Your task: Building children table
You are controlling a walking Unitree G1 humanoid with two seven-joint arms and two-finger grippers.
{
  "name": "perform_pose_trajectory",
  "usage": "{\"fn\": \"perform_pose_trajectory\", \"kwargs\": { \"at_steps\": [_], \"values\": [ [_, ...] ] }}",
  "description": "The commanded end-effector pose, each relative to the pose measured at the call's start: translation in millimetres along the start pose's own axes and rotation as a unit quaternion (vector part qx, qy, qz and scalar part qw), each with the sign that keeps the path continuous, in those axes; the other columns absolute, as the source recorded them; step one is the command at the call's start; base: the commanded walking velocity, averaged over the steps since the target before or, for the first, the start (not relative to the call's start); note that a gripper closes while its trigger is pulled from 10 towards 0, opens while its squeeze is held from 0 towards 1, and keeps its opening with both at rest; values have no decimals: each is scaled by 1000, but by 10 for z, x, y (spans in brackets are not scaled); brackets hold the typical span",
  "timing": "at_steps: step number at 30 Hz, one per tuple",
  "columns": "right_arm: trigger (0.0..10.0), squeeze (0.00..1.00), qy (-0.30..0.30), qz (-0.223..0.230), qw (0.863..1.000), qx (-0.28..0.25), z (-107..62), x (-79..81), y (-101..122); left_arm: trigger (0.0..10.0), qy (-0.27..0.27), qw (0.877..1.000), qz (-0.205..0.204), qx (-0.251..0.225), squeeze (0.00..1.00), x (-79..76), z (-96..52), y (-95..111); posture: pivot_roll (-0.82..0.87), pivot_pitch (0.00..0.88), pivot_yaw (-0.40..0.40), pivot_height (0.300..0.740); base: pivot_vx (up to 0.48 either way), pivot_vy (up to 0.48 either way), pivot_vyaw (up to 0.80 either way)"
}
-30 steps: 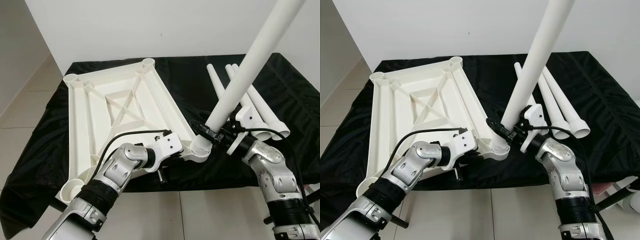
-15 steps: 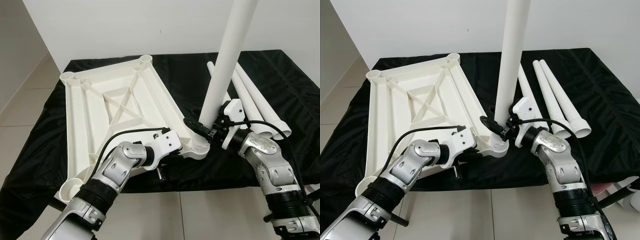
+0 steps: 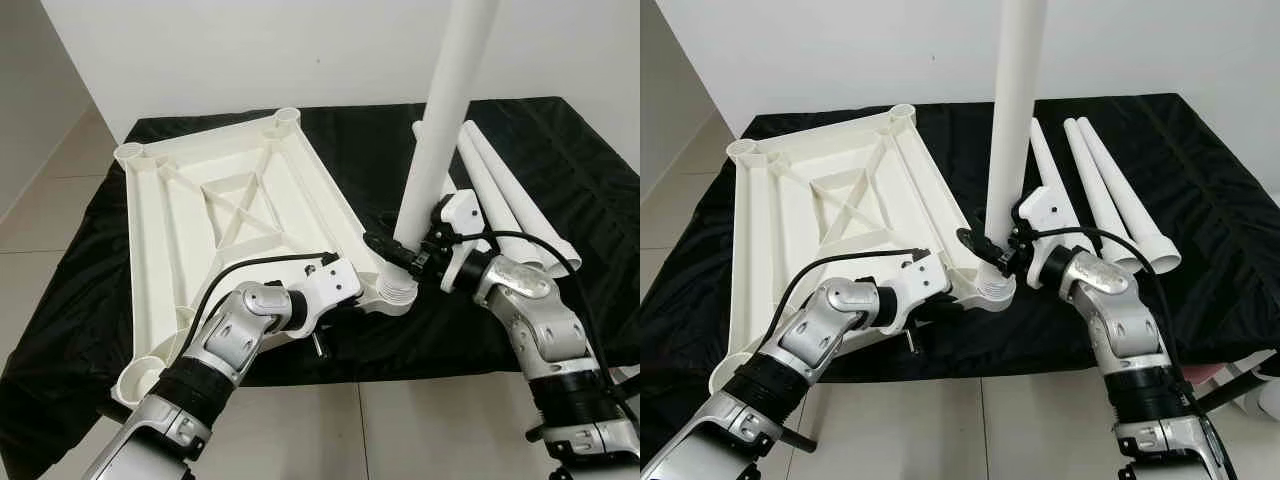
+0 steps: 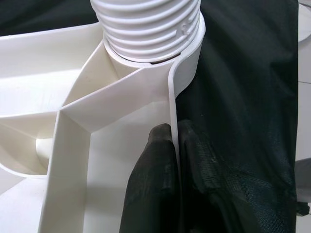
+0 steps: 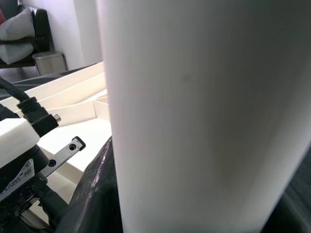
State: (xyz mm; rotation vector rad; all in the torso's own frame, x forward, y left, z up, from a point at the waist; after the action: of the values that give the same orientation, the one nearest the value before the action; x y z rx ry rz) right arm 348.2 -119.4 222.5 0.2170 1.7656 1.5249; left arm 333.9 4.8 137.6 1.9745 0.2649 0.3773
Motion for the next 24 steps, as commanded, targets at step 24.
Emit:
{"fn": "perform_pose_trajectory", "kwargs": {
  "at_steps": [24],
  "values": [
    [10000,0,32,1,997,67,2,119,-323,10000,66,998,2,-17,0,138,-50,39,-110,106,65,740,0,0,0]
  ]
}}
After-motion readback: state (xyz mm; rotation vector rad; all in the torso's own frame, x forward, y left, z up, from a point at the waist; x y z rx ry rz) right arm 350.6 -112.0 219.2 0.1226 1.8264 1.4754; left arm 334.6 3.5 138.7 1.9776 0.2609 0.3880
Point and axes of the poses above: a point about 5 cm out from each wrist's last joint towards the gripper, its own z axis pointing out of the wrist towards the gripper, its own y axis along the axis of the wrist's last joint, x = y × z, the point moved 4 cm from there along z, pointing out of the wrist towards the gripper, and after that the axes turned 11 degrees about -z, right-handed, at the moved point
